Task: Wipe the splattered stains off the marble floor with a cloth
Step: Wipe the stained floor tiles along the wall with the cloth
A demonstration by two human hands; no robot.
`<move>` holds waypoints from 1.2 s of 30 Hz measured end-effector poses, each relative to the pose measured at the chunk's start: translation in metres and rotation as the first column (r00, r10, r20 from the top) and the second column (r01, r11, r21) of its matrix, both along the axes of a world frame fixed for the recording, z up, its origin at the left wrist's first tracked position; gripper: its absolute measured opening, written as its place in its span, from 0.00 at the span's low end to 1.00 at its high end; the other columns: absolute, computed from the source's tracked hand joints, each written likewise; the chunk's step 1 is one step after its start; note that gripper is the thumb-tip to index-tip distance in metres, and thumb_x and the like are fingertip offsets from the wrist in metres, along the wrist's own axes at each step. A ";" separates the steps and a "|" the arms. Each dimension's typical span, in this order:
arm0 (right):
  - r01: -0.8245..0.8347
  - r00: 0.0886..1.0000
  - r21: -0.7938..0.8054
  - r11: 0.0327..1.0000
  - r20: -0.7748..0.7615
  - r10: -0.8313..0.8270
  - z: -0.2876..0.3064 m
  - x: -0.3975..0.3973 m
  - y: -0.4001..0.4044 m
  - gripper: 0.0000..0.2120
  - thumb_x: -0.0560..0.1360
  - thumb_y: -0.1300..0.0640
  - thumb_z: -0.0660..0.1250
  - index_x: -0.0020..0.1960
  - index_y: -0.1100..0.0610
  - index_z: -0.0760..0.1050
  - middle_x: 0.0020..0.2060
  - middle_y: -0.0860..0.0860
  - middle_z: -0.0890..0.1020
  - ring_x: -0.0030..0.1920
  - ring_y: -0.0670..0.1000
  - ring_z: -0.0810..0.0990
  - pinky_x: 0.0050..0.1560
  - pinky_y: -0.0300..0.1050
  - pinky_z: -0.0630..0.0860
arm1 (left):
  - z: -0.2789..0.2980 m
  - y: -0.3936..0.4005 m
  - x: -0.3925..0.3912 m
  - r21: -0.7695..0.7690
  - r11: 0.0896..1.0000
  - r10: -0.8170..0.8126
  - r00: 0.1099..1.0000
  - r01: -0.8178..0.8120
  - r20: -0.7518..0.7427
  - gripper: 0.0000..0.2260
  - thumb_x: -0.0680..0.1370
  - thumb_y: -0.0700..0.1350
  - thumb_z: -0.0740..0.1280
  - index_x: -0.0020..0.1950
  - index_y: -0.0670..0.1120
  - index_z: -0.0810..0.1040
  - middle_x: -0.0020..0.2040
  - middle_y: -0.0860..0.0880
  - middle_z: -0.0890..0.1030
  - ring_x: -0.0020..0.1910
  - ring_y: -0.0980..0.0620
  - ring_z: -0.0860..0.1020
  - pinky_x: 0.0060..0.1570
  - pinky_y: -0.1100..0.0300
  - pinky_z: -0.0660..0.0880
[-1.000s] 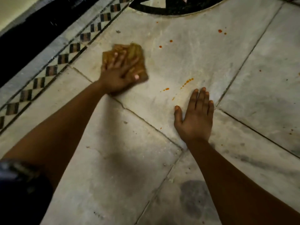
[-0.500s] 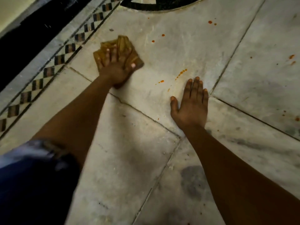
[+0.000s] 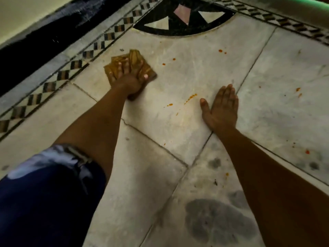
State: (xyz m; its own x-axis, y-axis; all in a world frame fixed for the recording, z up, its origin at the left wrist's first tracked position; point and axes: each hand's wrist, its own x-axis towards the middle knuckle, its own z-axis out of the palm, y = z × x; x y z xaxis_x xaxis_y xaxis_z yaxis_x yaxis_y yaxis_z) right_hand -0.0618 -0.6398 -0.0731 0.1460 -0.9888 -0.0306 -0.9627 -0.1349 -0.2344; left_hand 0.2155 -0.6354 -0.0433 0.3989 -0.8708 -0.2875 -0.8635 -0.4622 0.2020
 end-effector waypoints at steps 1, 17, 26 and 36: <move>0.008 1.000 -0.030 1.000 -0.018 -0.008 -0.002 -0.001 0.000 0.43 0.72 0.36 0.42 0.76 0.65 0.43 0.76 0.61 0.46 0.76 0.56 0.44 0.73 0.48 0.38 | 0.000 -0.011 0.000 -0.011 0.999 0.031 1.000 -0.031 0.005 0.27 0.79 0.63 0.47 0.76 0.60 0.42 0.77 0.48 0.38 0.75 0.43 0.37 0.70 0.40 0.35; 0.032 0.999 -0.134 0.990 -0.001 -0.032 -0.009 0.002 0.001 0.39 0.75 0.38 0.46 0.75 0.65 0.54 0.74 0.63 0.58 0.75 0.60 0.56 0.72 0.50 0.44 | -0.004 -0.097 -0.030 -0.023 0.960 -0.278 0.960 0.278 -0.012 0.27 0.76 0.67 0.51 0.74 0.67 0.46 0.78 0.53 0.40 0.76 0.48 0.38 0.71 0.43 0.36; 0.040 0.999 -0.114 0.993 -0.002 -0.040 -0.005 0.002 0.001 0.39 0.75 0.37 0.47 0.75 0.65 0.54 0.74 0.63 0.58 0.74 0.60 0.58 0.72 0.52 0.47 | -0.009 -0.082 -0.033 -0.064 0.865 -0.494 0.867 0.498 0.071 0.31 0.72 0.71 0.47 0.73 0.67 0.43 0.78 0.52 0.42 0.76 0.48 0.41 0.71 0.44 0.38; 0.051 0.998 -0.108 0.993 -0.018 -0.053 -0.004 0.003 0.002 0.40 0.74 0.36 0.49 0.75 0.65 0.56 0.74 0.63 0.59 0.74 0.60 0.58 0.73 0.52 0.48 | -0.003 -0.156 -0.030 -0.016 0.993 -0.114 0.989 0.116 0.097 0.28 0.77 0.68 0.47 0.75 0.62 0.45 0.78 0.48 0.43 0.76 0.44 0.42 0.70 0.40 0.37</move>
